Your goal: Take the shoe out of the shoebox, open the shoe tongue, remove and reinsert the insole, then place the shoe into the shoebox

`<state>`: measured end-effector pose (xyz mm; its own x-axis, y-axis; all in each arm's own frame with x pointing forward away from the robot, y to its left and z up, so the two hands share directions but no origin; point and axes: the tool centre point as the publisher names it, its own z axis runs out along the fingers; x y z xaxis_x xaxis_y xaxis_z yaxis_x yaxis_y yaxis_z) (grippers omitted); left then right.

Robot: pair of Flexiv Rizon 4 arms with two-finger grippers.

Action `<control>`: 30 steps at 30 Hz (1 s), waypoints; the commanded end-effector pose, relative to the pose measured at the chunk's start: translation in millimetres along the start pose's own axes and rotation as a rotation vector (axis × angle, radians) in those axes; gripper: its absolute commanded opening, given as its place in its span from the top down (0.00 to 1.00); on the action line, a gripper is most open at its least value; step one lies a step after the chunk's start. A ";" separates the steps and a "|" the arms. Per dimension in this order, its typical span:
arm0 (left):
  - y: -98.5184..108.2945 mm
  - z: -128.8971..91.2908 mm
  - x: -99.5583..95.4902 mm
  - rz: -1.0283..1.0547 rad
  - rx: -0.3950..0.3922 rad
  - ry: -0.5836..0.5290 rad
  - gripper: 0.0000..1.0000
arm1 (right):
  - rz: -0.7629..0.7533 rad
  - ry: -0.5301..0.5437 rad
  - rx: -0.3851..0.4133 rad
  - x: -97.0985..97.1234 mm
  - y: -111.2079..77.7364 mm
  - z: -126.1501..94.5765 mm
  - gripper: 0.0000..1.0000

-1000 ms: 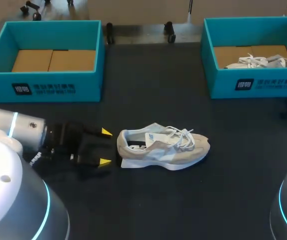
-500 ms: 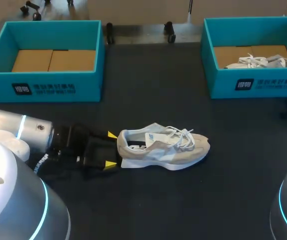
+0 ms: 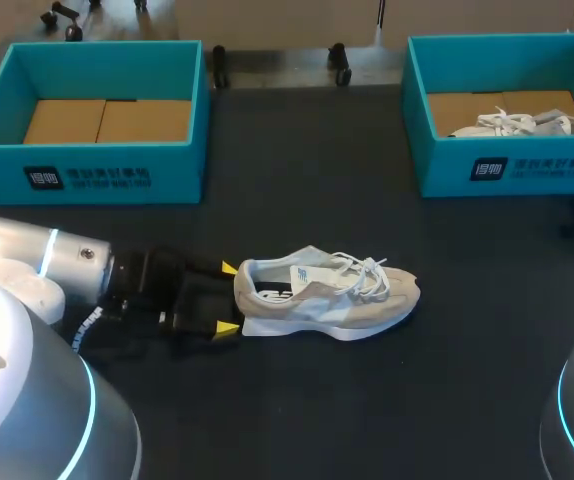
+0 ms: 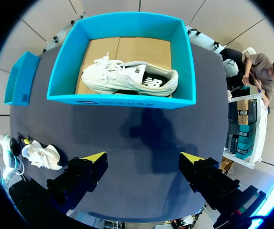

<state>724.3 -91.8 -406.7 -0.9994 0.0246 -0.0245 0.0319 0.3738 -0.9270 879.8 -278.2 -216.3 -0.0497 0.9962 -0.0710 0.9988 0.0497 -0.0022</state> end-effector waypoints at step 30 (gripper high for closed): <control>-13.7 28.8 -11.1 0.029 0.041 -0.017 0.00 | 0.000 0.000 0.000 -0.2 -0.4 -0.1 0.00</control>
<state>731.2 -116.9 -399.8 -0.9981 0.0217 -0.0584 0.0623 0.3317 -0.9413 879.8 -278.2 -216.3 -0.0497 0.9962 -0.0710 0.9988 0.0497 -0.0022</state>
